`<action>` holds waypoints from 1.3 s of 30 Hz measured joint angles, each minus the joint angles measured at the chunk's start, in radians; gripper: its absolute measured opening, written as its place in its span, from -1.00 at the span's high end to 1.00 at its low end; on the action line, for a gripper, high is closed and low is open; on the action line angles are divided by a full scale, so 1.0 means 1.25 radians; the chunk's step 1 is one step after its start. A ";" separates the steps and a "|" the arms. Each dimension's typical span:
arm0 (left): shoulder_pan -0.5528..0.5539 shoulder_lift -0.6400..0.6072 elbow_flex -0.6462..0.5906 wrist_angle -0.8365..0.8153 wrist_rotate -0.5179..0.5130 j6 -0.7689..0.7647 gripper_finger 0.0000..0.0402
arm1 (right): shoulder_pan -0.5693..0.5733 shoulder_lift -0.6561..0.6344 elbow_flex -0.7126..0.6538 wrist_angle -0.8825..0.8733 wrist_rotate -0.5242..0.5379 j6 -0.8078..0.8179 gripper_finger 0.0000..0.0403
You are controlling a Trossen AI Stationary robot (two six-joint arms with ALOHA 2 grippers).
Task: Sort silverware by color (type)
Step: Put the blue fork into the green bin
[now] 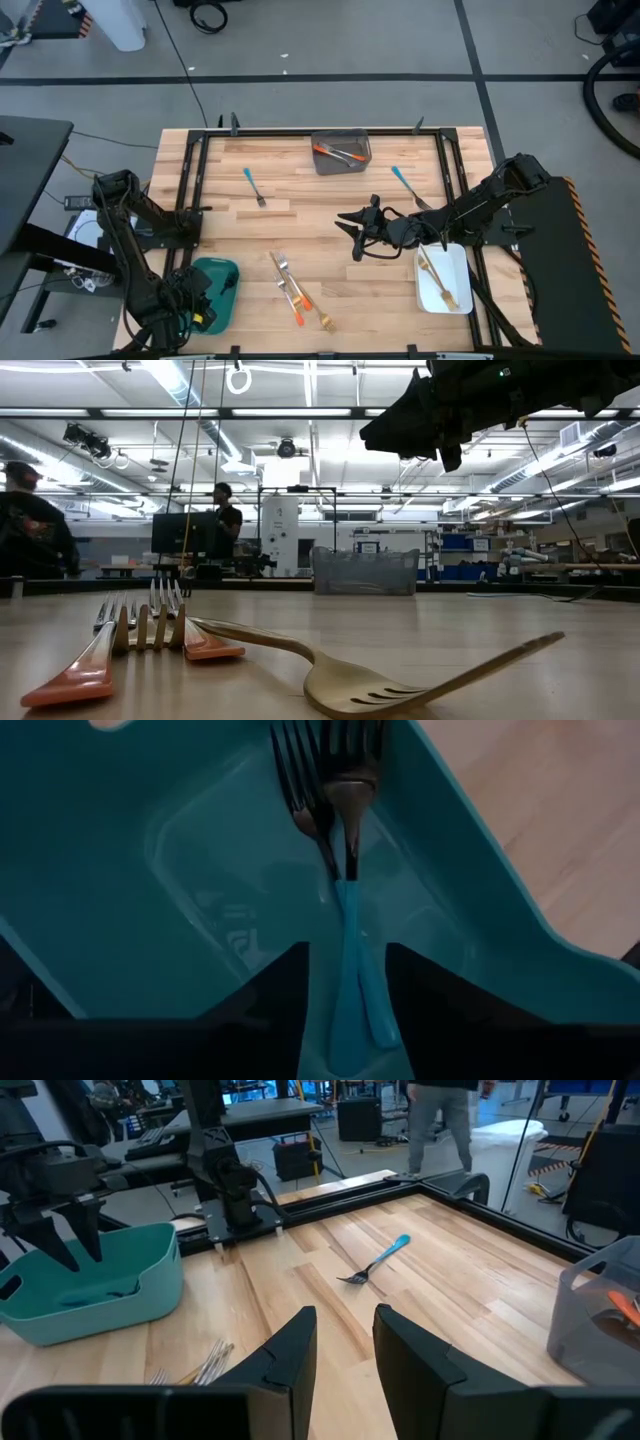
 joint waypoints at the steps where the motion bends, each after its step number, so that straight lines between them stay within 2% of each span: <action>1: 0.002 0.000 0.001 0.000 0.000 0.001 0.28 | 0.000 0.000 0.000 0.000 0.000 0.002 0.46; 10: 0.047 -0.001 0.033 -0.008 0.003 0.084 0.28 | 0.000 0.000 0.000 0.000 0.000 0.003 0.46; 22: 0.113 -0.001 0.110 -0.124 0.021 0.191 0.28 | 0.000 0.000 0.000 0.000 0.000 0.003 0.46; 31: 0.198 -0.001 0.147 -0.185 0.019 0.362 0.28 | 0.005 0.000 0.000 -0.025 -0.005 0.035 0.46; 39: 0.286 -0.001 0.147 -0.202 -0.035 0.545 0.28 | 0.021 0.000 0.000 -0.042 -0.044 0.092 0.46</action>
